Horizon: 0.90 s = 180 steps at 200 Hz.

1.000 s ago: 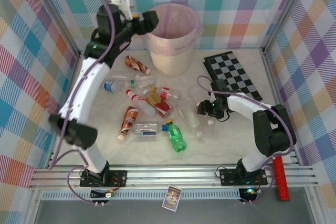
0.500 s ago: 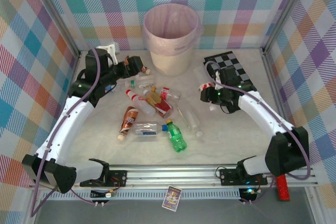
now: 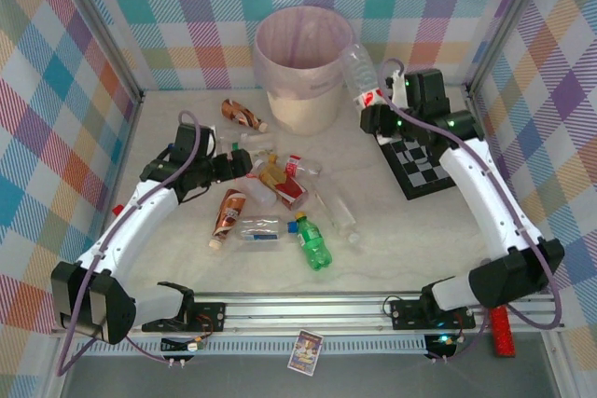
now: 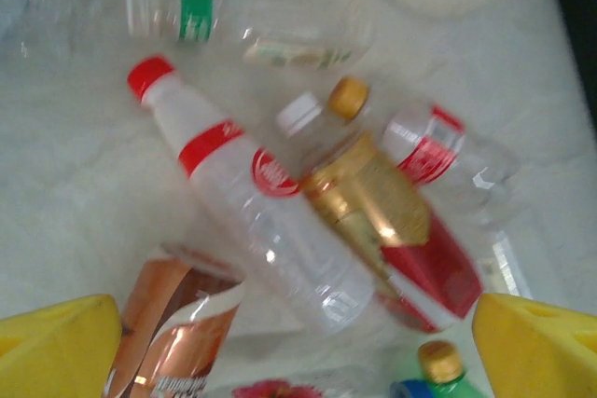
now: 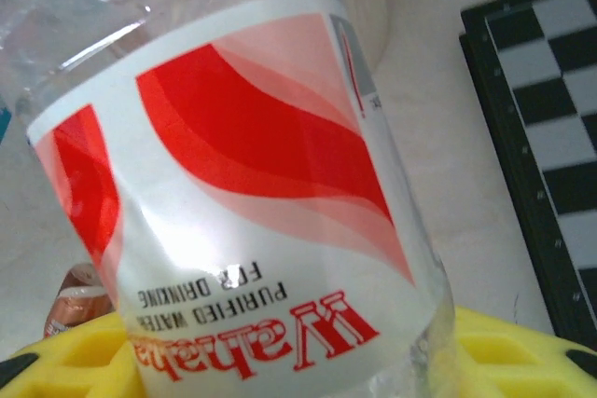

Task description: Put the plastic bottles in the bin

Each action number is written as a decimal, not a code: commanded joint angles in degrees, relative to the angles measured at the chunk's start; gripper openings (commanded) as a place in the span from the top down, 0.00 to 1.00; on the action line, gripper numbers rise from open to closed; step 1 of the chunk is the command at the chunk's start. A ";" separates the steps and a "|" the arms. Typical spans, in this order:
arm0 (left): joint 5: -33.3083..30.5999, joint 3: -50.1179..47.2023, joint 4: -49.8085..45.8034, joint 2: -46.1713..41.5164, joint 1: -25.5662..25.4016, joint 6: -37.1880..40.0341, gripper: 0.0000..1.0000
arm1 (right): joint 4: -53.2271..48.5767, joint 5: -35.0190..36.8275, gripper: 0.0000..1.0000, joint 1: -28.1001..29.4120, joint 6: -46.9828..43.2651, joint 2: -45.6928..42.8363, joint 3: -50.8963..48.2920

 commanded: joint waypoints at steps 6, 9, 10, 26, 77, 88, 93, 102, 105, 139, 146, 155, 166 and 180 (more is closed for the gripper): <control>0.39 -3.32 -3.68 -0.86 0.50 0.48 0.03 | -0.27 0.54 0.48 0.07 -4.11 4.89 7.20; 0.46 -3.79 -3.85 -0.93 0.50 0.44 0.03 | -0.32 0.45 0.48 0.03 -4.28 5.48 8.15; 0.48 -3.91 -3.93 -1.00 0.50 0.48 0.03 | -0.29 0.48 0.48 0.05 -4.31 5.72 8.47; 0.09 -5.64 -4.94 -1.72 0.50 0.37 0.03 | -0.32 0.10 0.48 0.11 -5.18 8.92 13.47; -3.92 -10.09 -8.91 -5.94 0.32 -0.34 0.06 | -1.56 0.19 0.48 0.07 -8.58 20.53 30.64; -3.35 -11.02 -9.32 -6.71 0.24 -0.55 0.06 | -2.37 0.29 0.49 -0.05 -9.14 23.72 35.11; -3.20 -11.37 -9.52 -7.01 0.24 -0.65 0.06 | -2.78 0.34 0.49 -0.03 -9.42 25.21 37.13; -3.17 -12.07 -9.85 -7.58 0.15 -0.80 0.07 | -3.35 0.21 0.49 -0.02 -9.75 27.74 41.11; -3.16 -12.30 -9.96 -7.71 0.15 -0.83 0.07 | -3.50 0.22 0.49 -0.02 -9.86 28.48 42.39; -3.22 -13.79 -10.17 -9.80 0.06 -1.18 0.06 | 0.31 -0.09 0.49 -0.19 -10.86 35.30 50.46; -3.19 -13.78 -10.08 -10.14 0.06 -1.31 0.06 | 1.37 -0.30 0.50 -0.28 -10.86 36.38 51.61; -2.90 -13.72 -9.99 -10.21 0.06 -1.37 0.06 | 2.34 -0.66 0.50 -0.29 -10.85 37.60 52.94; -2.88 -13.62 -9.90 -10.22 0.06 -1.45 0.06 | 4.02 -1.14 0.50 -0.40 -10.81 38.80 54.09; -3.01 -13.56 -9.90 -10.07 0.06 -1.41 0.06 | 6.52 -2.04 0.50 -0.42 -10.60 39.83 54.34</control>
